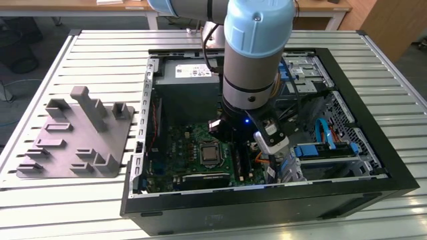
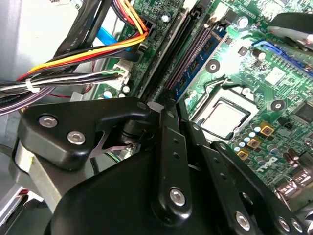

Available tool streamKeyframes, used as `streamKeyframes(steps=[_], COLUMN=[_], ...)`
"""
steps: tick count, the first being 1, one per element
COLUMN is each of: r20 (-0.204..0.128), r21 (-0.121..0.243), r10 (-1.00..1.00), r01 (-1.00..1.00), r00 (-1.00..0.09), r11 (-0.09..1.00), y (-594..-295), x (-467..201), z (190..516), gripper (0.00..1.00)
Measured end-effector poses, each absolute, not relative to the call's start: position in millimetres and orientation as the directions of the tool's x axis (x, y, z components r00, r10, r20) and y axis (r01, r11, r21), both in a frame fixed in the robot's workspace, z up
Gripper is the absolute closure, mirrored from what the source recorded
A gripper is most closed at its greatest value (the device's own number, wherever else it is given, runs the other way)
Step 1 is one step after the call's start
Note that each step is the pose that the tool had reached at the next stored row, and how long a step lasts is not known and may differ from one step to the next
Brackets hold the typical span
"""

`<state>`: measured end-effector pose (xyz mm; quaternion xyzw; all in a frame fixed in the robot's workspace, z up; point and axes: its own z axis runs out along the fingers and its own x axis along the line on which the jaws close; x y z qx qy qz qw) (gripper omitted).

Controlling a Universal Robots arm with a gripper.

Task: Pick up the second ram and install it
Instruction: 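Insert the second ram into the second slot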

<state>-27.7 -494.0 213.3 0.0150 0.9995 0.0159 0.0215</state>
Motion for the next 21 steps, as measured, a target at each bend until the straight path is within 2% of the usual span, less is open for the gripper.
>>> streamKeyframes(steps=[21], r20=[-0.042], r21=[0.024], r10=[0.013], r01=[0.011], r00=[-0.999], r11=[1.0], y=[-493.3], x=[-27.1], z=[214.1], gripper=[0.86])
